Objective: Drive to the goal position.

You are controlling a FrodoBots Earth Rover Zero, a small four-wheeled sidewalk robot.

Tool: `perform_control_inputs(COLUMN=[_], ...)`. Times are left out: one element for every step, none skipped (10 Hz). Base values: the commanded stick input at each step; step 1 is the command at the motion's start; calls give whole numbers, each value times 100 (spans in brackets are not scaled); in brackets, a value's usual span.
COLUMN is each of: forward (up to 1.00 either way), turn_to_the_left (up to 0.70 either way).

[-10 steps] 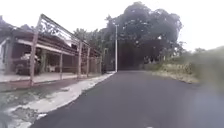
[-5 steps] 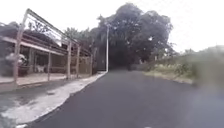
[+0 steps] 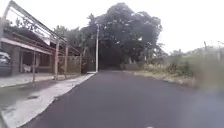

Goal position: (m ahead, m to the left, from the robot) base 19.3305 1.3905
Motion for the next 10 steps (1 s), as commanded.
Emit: perform_control_inputs(forward=[50,50,50,50,50,50,50,50,50,50], turn_to_the_left=[0,0,0,0,0,0,0,0,0,0])
